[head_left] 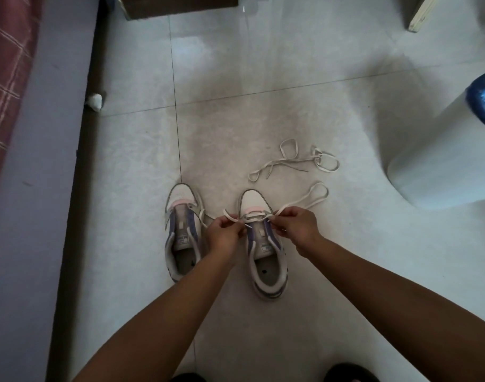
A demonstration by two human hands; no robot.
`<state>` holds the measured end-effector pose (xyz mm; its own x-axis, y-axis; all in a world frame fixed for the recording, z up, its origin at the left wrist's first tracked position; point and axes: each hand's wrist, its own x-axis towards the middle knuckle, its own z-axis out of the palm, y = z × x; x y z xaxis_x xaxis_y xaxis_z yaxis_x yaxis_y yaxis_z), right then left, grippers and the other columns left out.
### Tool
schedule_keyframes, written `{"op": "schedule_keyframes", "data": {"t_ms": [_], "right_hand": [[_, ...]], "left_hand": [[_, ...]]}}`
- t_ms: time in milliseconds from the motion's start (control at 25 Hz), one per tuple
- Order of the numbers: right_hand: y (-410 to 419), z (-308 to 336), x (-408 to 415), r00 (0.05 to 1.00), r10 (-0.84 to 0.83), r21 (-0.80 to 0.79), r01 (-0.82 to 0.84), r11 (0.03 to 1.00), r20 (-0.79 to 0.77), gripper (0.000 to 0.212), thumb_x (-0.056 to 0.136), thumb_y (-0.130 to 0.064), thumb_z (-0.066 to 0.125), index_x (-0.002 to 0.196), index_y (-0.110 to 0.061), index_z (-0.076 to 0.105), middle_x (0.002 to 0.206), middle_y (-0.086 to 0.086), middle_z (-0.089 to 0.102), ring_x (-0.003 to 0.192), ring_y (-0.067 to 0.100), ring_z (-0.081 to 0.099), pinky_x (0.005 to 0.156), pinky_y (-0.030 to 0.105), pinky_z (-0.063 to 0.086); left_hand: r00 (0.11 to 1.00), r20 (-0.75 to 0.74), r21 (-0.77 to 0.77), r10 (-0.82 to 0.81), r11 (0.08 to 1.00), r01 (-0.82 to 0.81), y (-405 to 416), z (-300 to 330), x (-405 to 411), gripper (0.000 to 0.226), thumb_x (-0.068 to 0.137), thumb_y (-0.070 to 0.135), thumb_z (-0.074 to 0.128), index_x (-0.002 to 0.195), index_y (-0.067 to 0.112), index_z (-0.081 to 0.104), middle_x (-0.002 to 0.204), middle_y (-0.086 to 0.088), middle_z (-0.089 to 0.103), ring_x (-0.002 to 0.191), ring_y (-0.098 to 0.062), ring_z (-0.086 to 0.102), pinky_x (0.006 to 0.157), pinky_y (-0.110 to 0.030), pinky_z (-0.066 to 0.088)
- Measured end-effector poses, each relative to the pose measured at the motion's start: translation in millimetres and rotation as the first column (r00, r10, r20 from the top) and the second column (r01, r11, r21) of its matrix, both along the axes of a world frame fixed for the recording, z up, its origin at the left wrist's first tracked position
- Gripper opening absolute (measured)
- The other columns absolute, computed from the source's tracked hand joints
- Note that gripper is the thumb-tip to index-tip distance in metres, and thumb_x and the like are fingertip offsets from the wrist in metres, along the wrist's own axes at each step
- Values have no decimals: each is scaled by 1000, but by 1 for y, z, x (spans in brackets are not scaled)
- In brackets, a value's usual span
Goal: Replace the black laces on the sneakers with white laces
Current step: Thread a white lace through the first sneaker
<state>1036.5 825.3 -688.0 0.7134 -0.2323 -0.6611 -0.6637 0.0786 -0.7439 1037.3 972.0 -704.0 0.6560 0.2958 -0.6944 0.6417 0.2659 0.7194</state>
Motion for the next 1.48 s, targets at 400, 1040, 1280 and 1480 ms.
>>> {"op": "schedule_keyframes", "data": {"t_ms": [400,1040,1280,1480], "right_hand": [[3,-15,-2,999,42,-123,-41,992,13,5,75,-9,76,76,-6,71,79,12,70,75,23,62,69,34,51],[-5,-8,12,733,680,-682,-507,526,-21,10,83,-16,65,77,-9,67,79,1,56,76,14,49,67,27,36],[2,-8,-7,801,598,-690,-430,582,5,27,93,-20,52,84,-2,69,84,12,63,83,26,58,68,31,39],[13,-4,-23,671,727,-745,-558,364,-148,38,93,-36,47,118,-10,58,118,9,50,110,25,46,86,35,44]], "left_hand": [[989,85,166,-120,981,105,9,-3,-2,21,81,-5,65,75,15,61,74,-5,63,74,-20,61,83,-39,54],[848,235,490,-474,812,318,5,3,-13,13,81,-1,65,78,11,62,71,4,62,67,-1,55,61,-5,41],[775,208,689,-597,652,317,-1,6,-26,4,85,1,60,87,3,62,83,-9,64,79,-21,58,71,-27,43],[729,127,677,-673,596,432,-13,9,-46,41,87,17,61,126,10,51,119,-5,58,111,-16,53,96,-26,41]]}}
